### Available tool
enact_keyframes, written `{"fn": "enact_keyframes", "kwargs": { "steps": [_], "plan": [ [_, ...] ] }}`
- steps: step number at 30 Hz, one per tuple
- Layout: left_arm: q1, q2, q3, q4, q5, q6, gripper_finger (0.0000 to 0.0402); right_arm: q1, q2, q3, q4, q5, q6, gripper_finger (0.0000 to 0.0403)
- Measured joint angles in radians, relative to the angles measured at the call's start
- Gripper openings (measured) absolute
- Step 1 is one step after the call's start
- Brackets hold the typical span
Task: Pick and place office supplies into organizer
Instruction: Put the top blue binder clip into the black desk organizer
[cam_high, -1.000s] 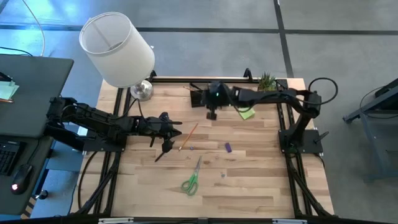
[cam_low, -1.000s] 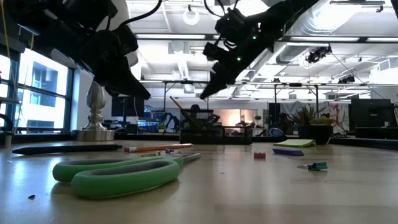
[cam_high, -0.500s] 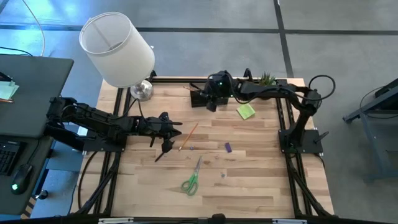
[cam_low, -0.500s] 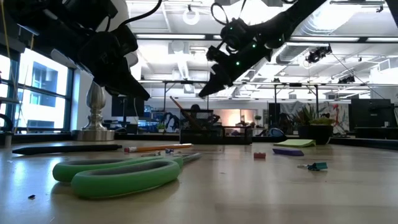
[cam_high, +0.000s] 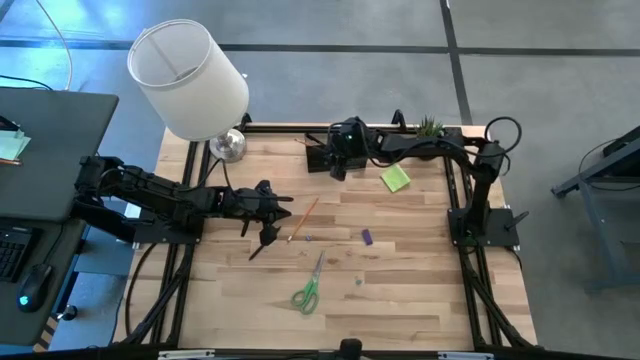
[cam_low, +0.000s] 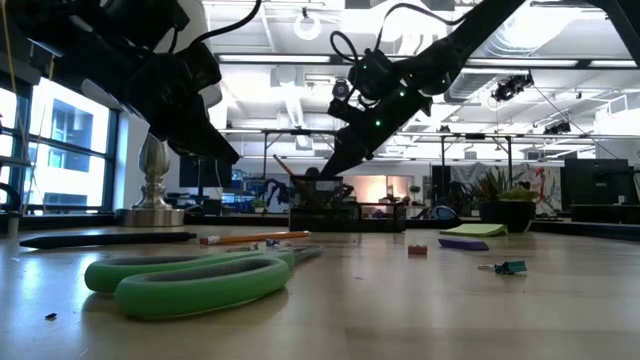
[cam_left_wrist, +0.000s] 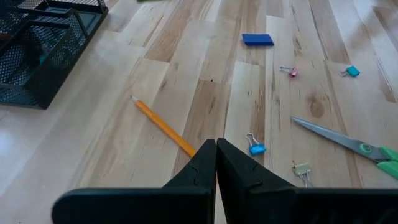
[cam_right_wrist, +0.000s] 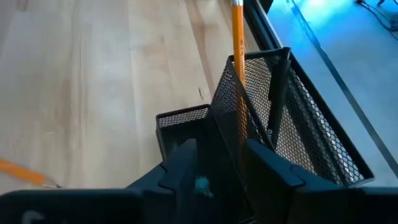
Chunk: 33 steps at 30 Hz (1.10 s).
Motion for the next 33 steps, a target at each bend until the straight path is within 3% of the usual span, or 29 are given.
{"fn": "enact_keyframes", "kwargs": {
  "steps": [6,9,14,20,33],
  "plan": [
    [0.0,0.0,0.0,-0.001,0.0,0.0,0.0001,0.01,-0.006,0.0,-0.037,-0.007,0.053,0.0164],
    [0.0,0.0,0.0,-0.007,0.0,0.0,0.0001,0.032,-0.01,0.002,-0.101,-0.063,0.109,0.0173],
    [0.0,0.0,0.0,-0.008,0.0,-0.003,0.0001,0.091,-0.011,0.002,-0.381,-0.112,0.16,0.0176],
    [0.0,0.0,0.0,-0.008,0.0,-0.022,0.0001,0.175,-0.017,-0.022,-0.681,-0.024,0.182,0.0176],
    [0.0,0.003,0.0,0.026,0.011,-0.037,0.0001,0.396,-0.065,-0.11,-0.746,-0.031,0.567,0.0164]
  ]
}}
